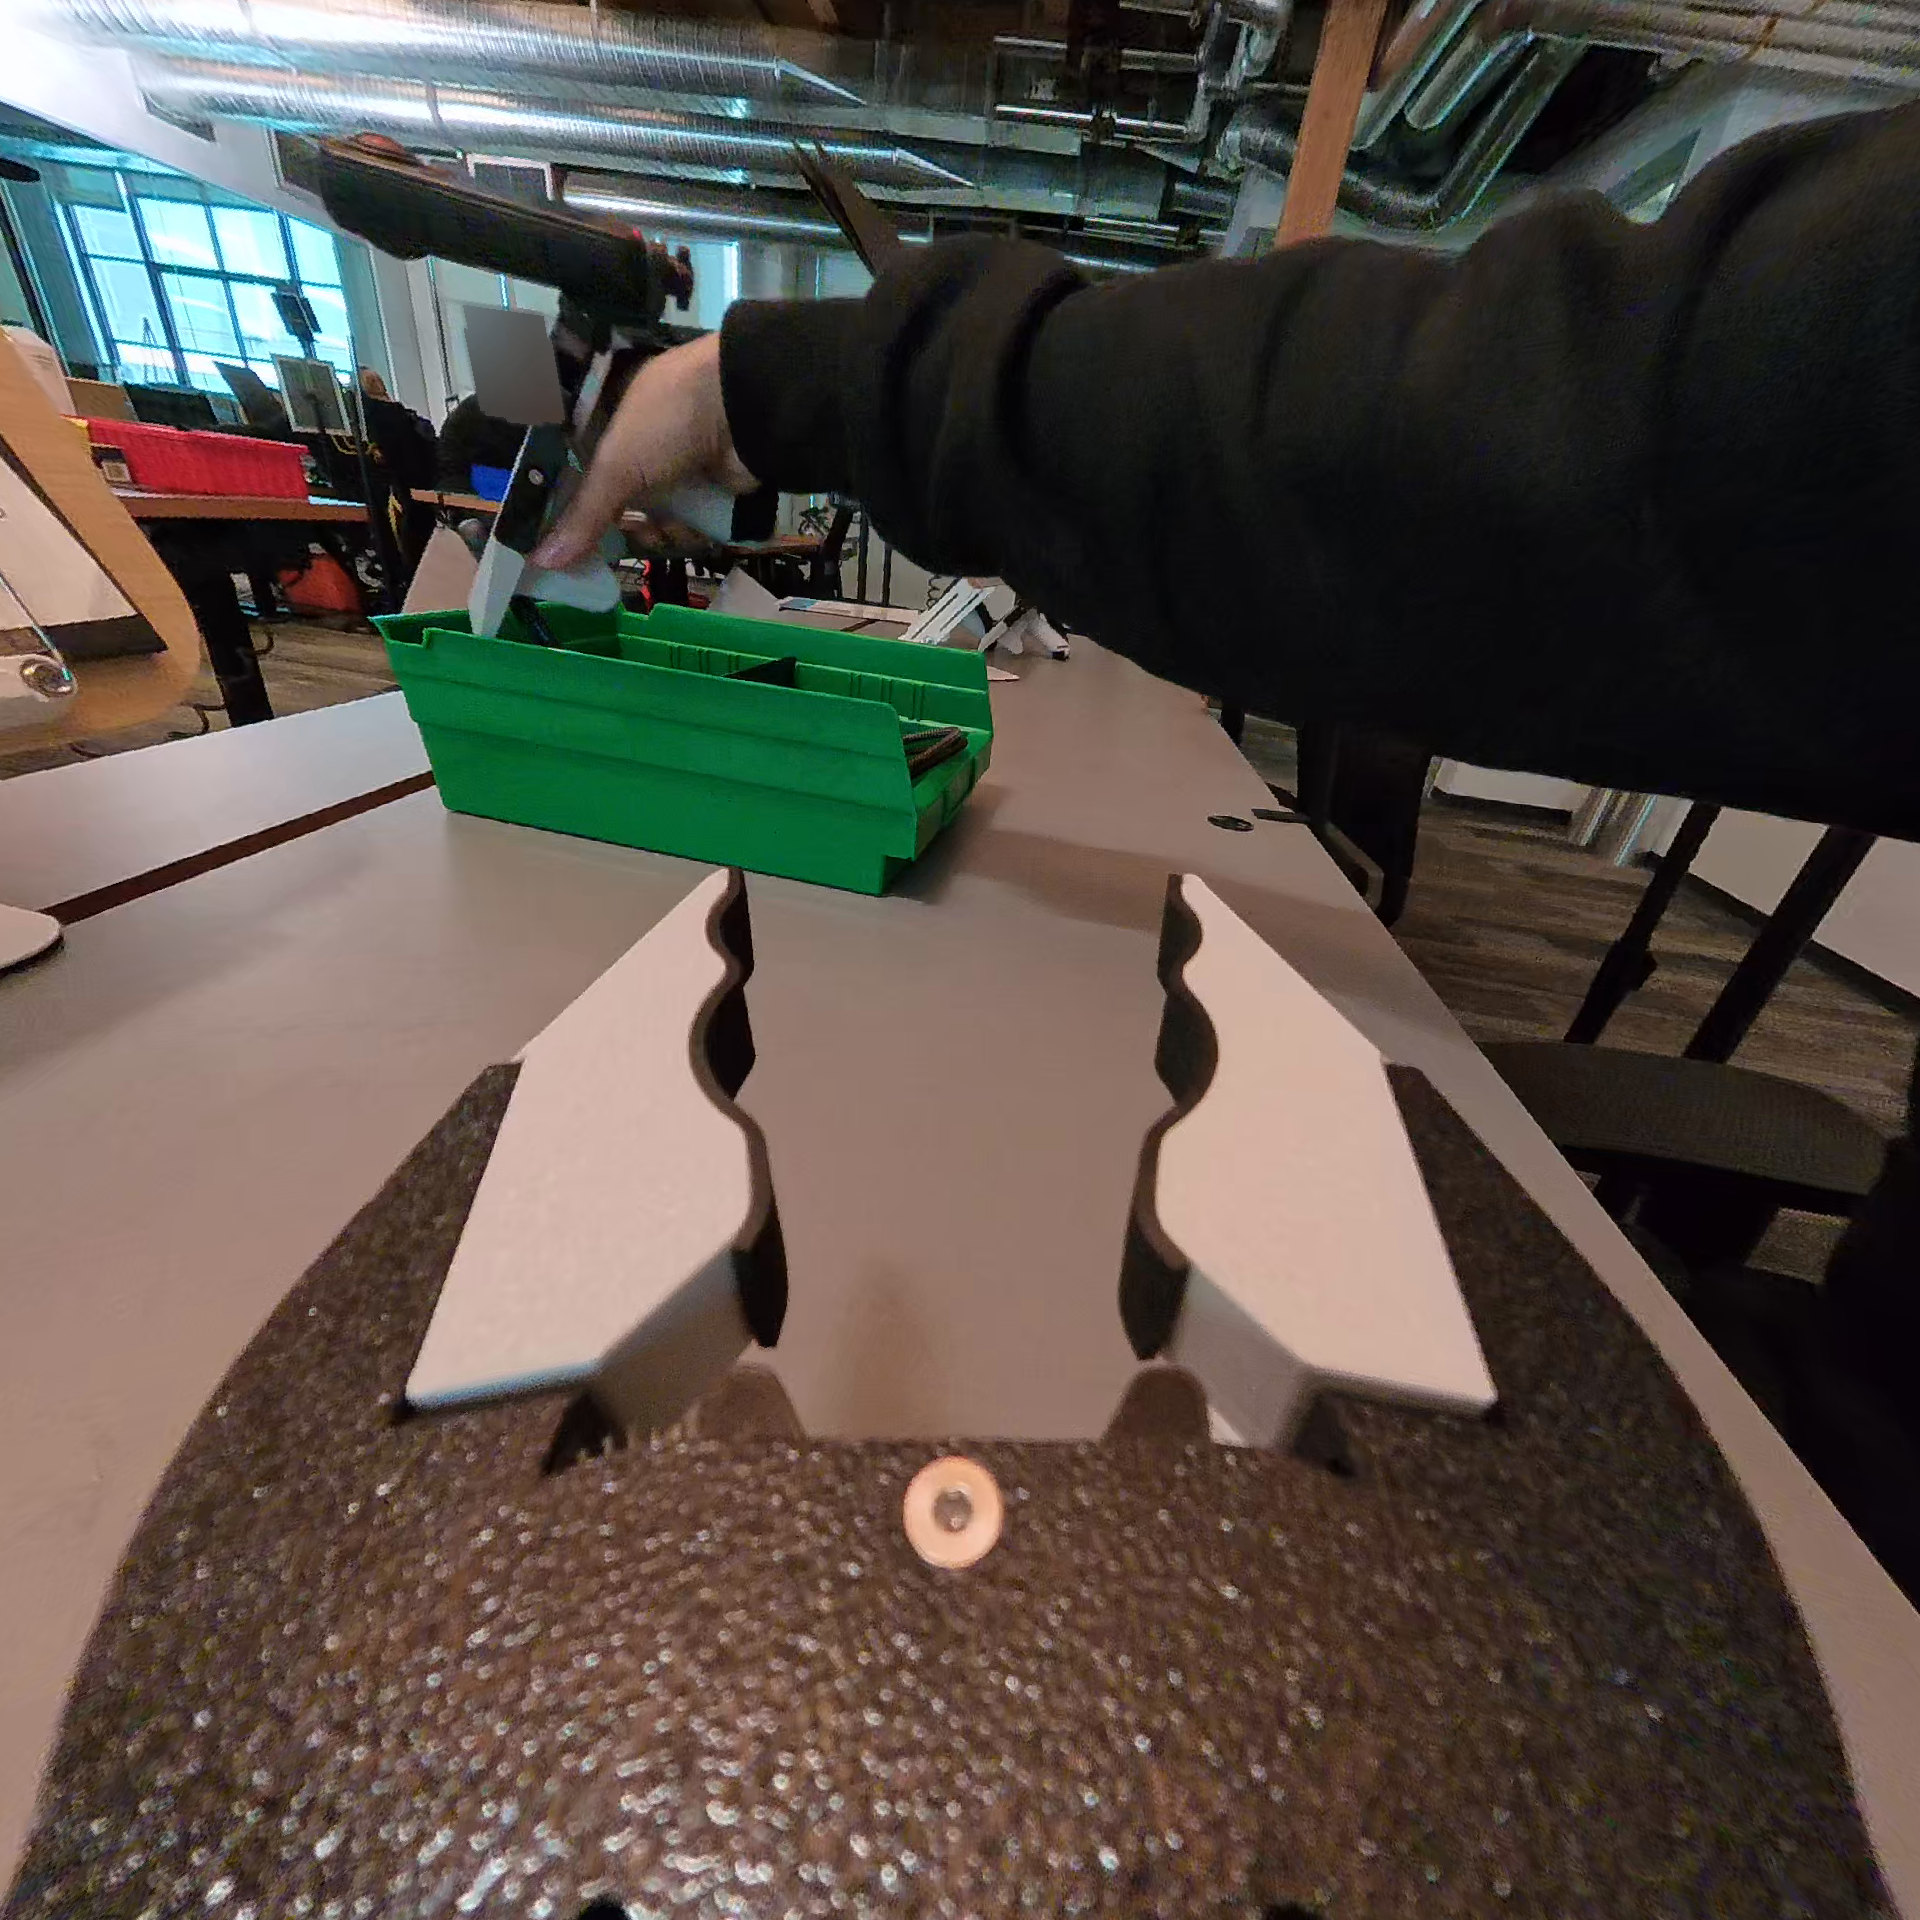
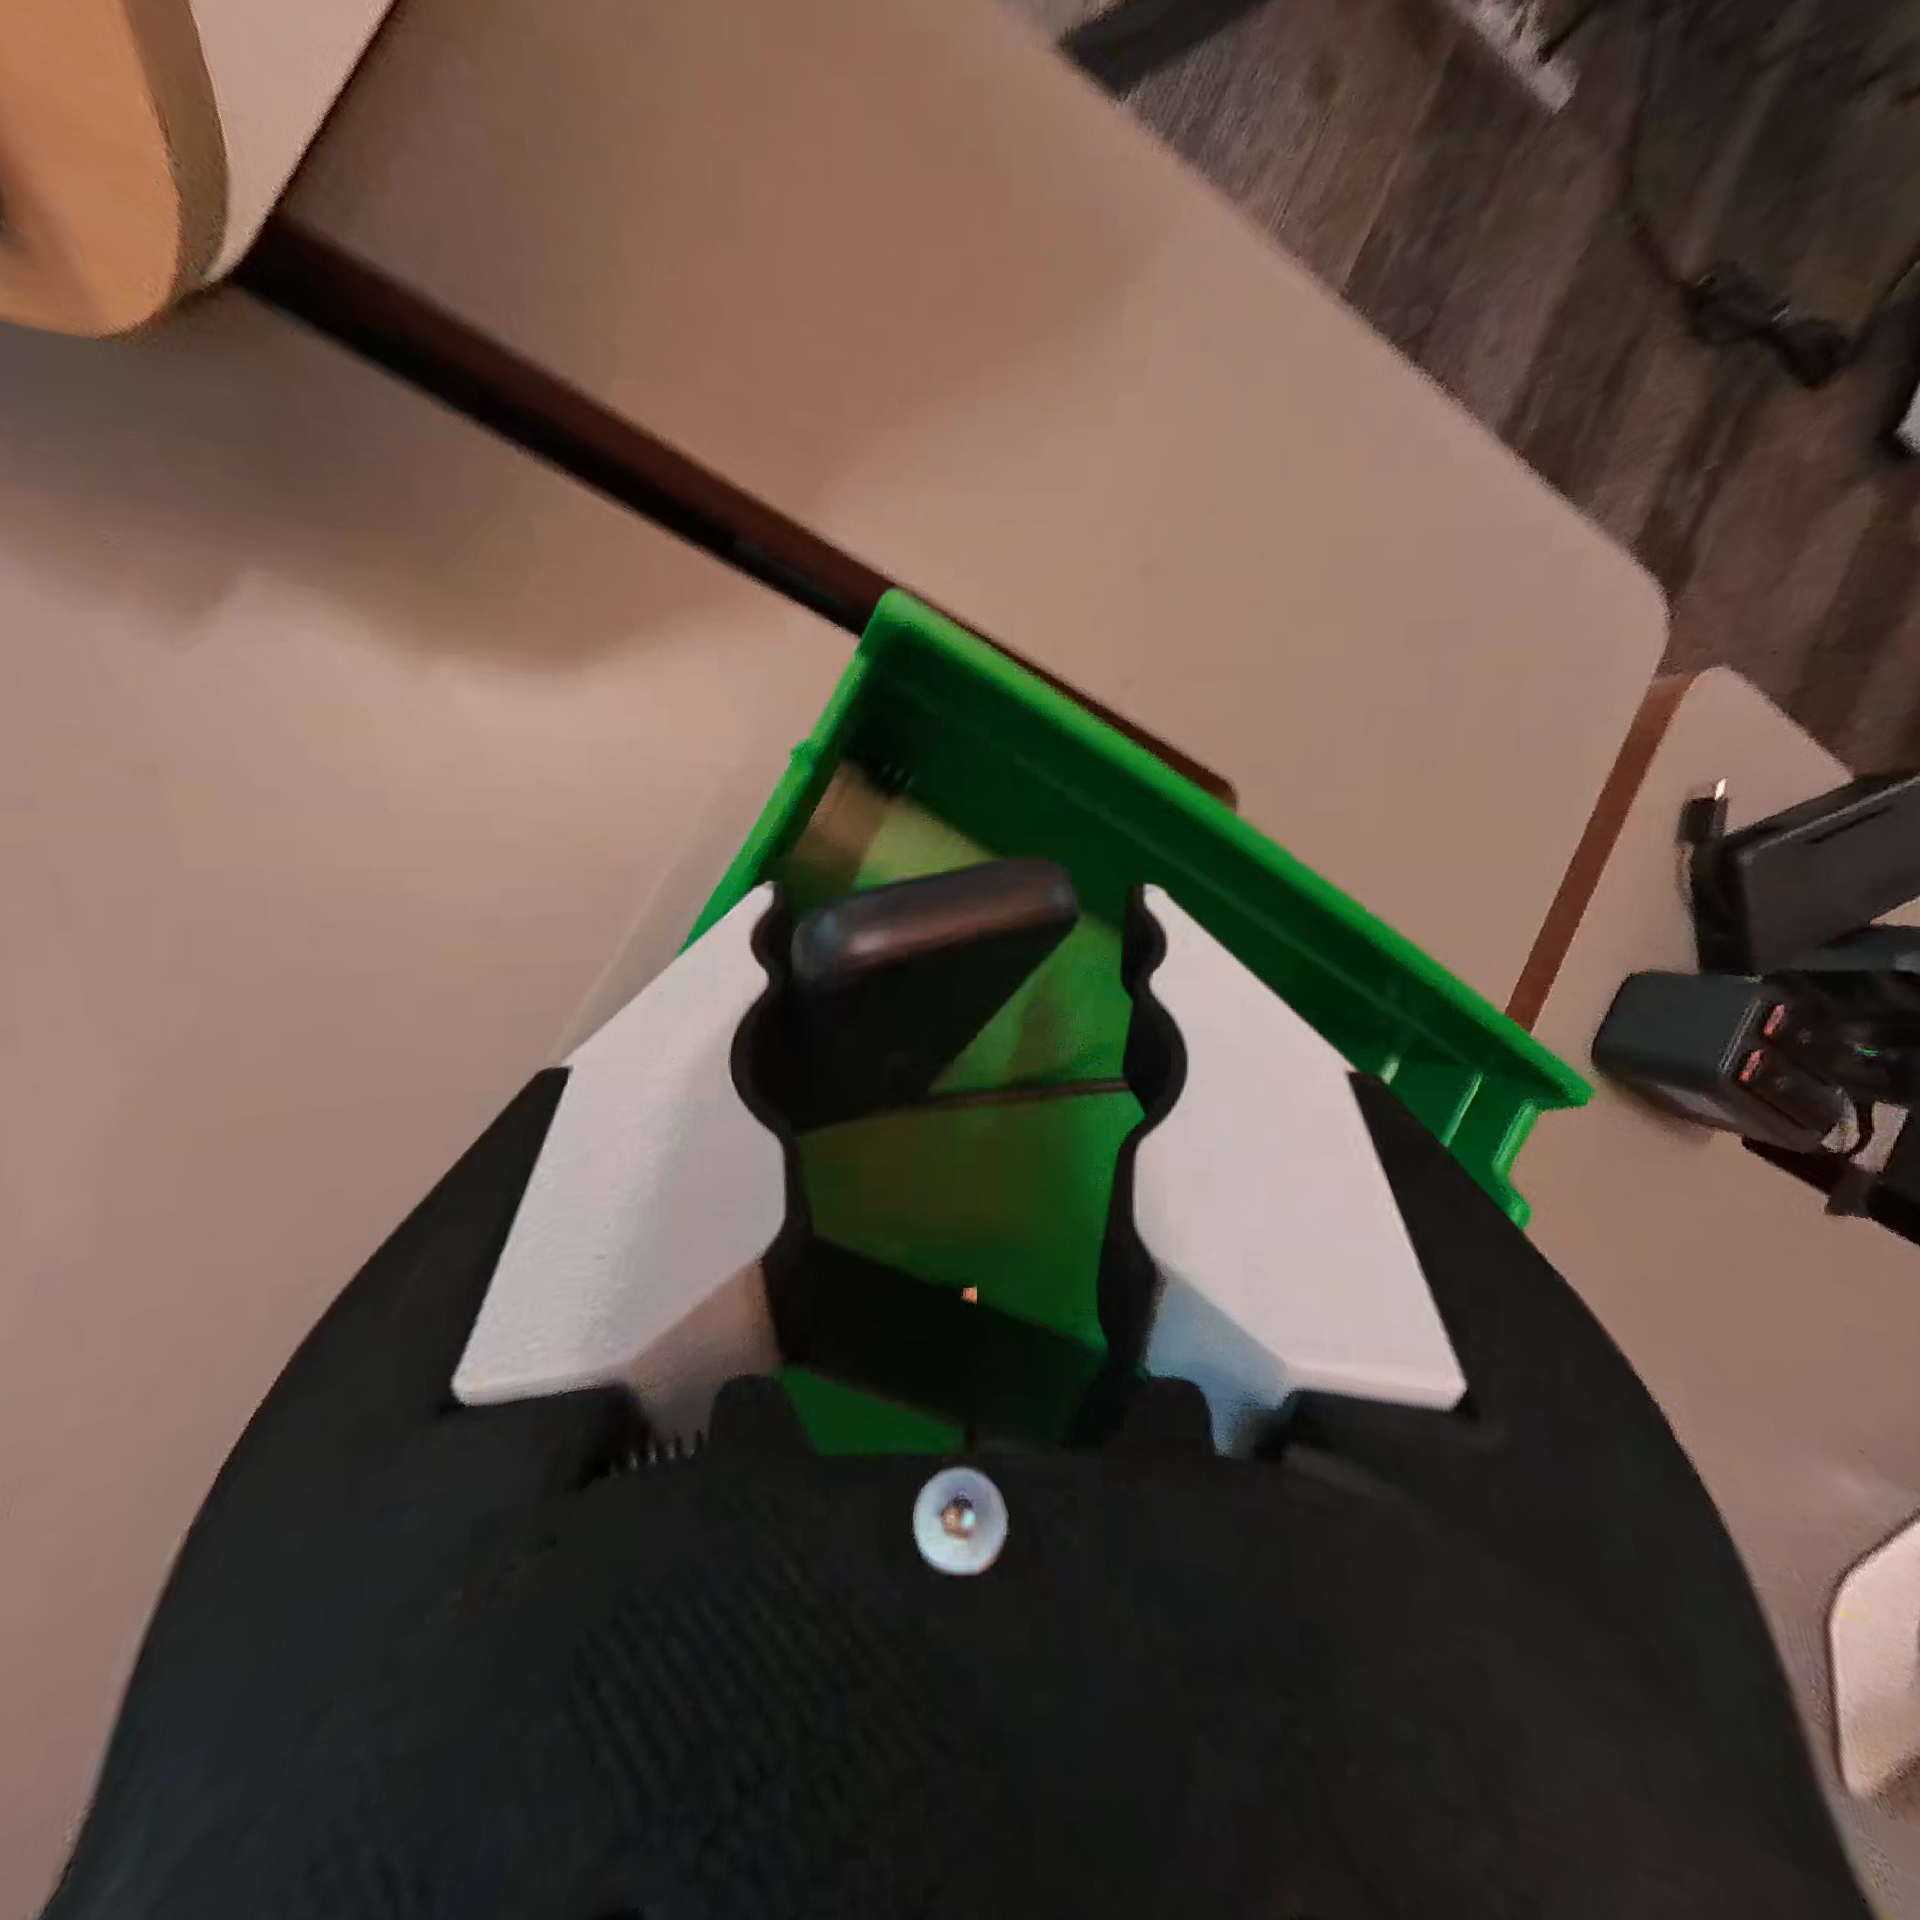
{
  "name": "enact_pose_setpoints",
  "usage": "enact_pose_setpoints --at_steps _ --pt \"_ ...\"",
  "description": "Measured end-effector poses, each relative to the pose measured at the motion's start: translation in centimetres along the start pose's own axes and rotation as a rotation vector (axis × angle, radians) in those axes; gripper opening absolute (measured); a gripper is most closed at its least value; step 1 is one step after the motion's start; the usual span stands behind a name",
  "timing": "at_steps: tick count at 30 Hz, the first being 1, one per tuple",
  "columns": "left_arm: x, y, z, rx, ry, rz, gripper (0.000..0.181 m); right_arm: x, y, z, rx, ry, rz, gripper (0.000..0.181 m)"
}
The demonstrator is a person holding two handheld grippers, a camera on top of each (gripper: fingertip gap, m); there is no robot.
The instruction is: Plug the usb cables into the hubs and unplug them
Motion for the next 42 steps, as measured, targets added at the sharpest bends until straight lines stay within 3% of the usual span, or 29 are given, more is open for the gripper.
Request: enact_pose_setpoints --at_steps 8,11,13,20,23,25,28,30,32,36,39,42 --pt "0.2 0.0 -0.1 -0.004 -0.014 -0.003 0.077 0.0 -1.2 -1.5 -0.190 -0.088 0.057 0.075" --pt "0.2 0.0 0.0 0.001 -0.022 -0.004 0.078 0.9 -2.0 -0.9 -0.095 -0.134 0.030 0.076" --pt "0.3 0.1 0.1 0.009 -0.024 -0.004 0.078 0.2 -2.5 -0.4 -0.044 -0.141 0.104 0.074" --pt "0.2 0.1 -0.2 0.001 -0.014 -0.006 0.078 1.3 -3.3 -1.3 -0.156 -0.112 0.159 0.064" --pt "0.5 -0.1 -0.8 -0.014 -0.002 -0.036 0.078 7.1 -4.7 -3.9 -0.360 -0.128 0.028 0.075" --pt "0.8 -0.4 -1.4 -0.016 0.032 -0.086 0.078 14.0 -6.3 -5.6 -0.584 -0.192 -0.134 0.076" --pt "2.0 -1.5 -2.9 -0.013 0.090 -0.207 0.077 23.6 -7.2 -5.1 -0.793 -0.287 -0.335 0.083" --pt "3.3 -3.8 -4.7 -0.010 0.108 -0.343 0.074 27.8 -6.5 -3.4 -0.849 -0.314 -0.403 0.088" --pt "6.0 -7.9 -6.8 0.044 0.174 -0.567 0.065 30.2 -5.6 -1.2 -0.865 -0.350 -0.422 0.088" --pt "13.3 -21.2 -8.6 0.341 0.347 -1.098 0.044 31.8 -4.5 2.1 -0.898 -0.420 -0.441 0.087" --pt "18.0 -28.2 -5.4 0.645 0.263 -1.202 0.046 31.9 -4.3 2.7 -0.897 -0.409 -0.490 0.085" --pt "20.9 -29.8 -1.7 0.821 0.094 -1.146 0.050 32.0 -4.3 2.7 -0.929 -0.351 -0.540 0.084"
Point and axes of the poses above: each gripper's, where its closed fingertips meet, y out along the fingers, z out of its underside, x = y × z across the jaws, the point moved 3 cm from there along -y, back along the fingers, and after that the axes turned 14 degrees about -z, right-handed, at the moved point
